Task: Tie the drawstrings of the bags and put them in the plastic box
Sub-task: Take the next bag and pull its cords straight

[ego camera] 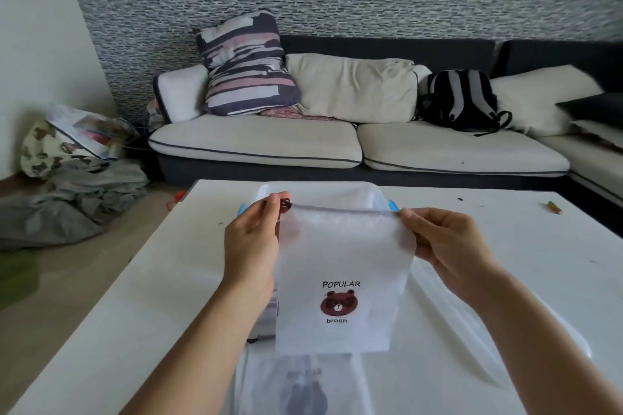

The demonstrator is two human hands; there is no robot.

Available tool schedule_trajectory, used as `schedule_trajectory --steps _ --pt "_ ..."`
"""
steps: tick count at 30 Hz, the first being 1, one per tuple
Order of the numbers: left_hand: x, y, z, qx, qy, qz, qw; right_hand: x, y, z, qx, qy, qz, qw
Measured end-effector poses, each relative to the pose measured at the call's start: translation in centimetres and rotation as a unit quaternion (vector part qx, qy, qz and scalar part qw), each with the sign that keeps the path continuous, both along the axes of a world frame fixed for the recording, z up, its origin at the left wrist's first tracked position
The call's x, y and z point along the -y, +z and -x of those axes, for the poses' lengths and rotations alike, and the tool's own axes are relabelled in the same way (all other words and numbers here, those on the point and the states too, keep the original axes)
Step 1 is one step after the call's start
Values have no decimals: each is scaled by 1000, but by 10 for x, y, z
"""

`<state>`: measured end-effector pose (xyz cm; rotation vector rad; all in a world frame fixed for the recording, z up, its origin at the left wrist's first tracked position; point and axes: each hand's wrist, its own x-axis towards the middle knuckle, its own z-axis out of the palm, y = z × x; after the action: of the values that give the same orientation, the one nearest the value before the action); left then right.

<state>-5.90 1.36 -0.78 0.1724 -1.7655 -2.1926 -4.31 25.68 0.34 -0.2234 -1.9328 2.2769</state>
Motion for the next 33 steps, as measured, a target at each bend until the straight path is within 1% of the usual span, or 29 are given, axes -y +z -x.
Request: schedule_trajectory --steps 2,3,5,6,9,12,13,15,17,19,20,22,24,25,27,29,33 --pt "1 -2 4 -5 1 -10 1000 -1 2 1 -17 -25 -48 998" --pt "3 -2 5 -12 9 1 1000 -2 3 1 -26 -39 -73 996" --pt "7 -3 6 -25 26 19 999 -4 6 0 -37 -55 -98 993" --pt "9 -2 5 -25 31 11 999 -6 8 -1 -40 -61 -106 992" --pt "15 1 5 -7 31 -66 997 -12 13 -5 -41 -76 -126 988" --pt "21 3 6 12 -6 -140 990 -17 14 -7 -53 -97 -114 987" --pt "23 5 6 21 -27 -183 983 -18 14 -7 -57 -98 -86 990" --pt "25 10 7 35 -65 -284 956 -17 14 -6 -62 -54 30 996" --pt "22 14 5 42 -93 -361 927 -12 13 -5 -62 13 160 985" --pt "17 17 3 42 -112 -398 909 -4 11 -5 -56 58 236 968" --pt "15 18 2 39 -114 -398 909 -1 11 -4 -53 68 264 961" --pt "11 18 3 34 -94 -390 915 3 10 -2 -51 56 324 943" --pt "11 19 5 29 -64 -384 921 3 9 1 -53 26 342 938" --pt "13 20 7 22 -45 -373 926 1 10 2 -55 4 328 943" --pt "27 22 14 0 -10 -336 942 -8 13 1 -66 -40 247 966" --pt "48 22 21 -16 13 -289 957 -25 17 -2 -79 -69 173 979" --pt "78 18 28 -21 24 -216 976 -49 18 -5 -58 -79 109 989"
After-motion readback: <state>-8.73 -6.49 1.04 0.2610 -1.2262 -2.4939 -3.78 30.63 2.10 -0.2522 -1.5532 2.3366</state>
